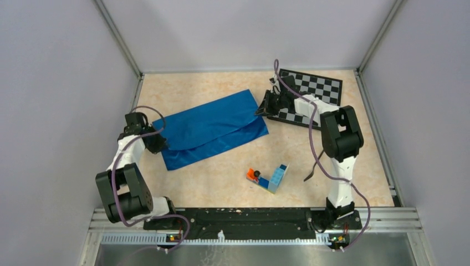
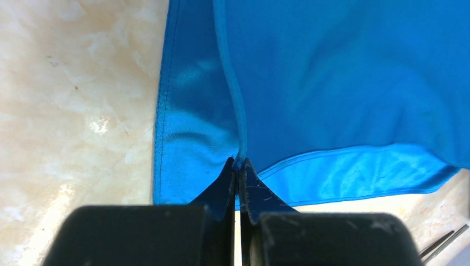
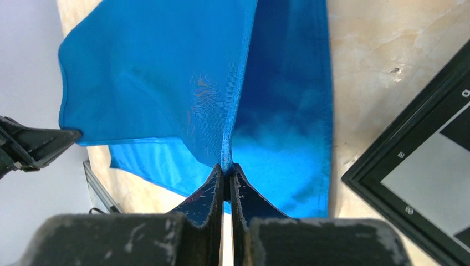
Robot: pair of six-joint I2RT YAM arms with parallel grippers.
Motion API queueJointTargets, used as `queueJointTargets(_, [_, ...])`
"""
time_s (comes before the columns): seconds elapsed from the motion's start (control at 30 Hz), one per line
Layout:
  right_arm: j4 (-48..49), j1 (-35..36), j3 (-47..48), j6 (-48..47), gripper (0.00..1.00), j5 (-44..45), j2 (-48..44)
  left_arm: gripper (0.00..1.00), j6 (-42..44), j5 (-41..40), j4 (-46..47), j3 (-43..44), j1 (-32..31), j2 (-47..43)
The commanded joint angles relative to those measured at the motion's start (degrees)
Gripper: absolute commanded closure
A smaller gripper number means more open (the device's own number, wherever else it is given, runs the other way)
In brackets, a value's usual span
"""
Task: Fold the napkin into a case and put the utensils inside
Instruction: Fold and flatten the napkin at the center of the board.
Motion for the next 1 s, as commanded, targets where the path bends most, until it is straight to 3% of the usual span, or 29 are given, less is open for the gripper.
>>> queueJointTargets(0.0, [0.07, -0.34, -0.58, -1.24, 1.0, 0.16, -6.98, 1.0, 0.41, -2.67, -3.01, 2.27, 0.46, -4.05])
queueJointTargets(0.4, [1.25, -0.44, -7.16, -1.64, 1.0, 1.4, -7.5, 1.0, -3.76, -4.42, -3.66, -5.29, 0.59, -4.83])
queueJointTargets(0.63, [0.69, -0.35, -6.49, -1.55, 1.0, 2.21, -6.78, 1.0, -4.65, -6.06, -6.05, -3.19, 0.69, -2.51])
queueJointTargets(0.97, [0.61, -0.17, -10.76, -0.83, 1.0, 1.4, -13.44, 1.0, -9.36, -9.36, -13.13, -0.68, 0.68, -8.91])
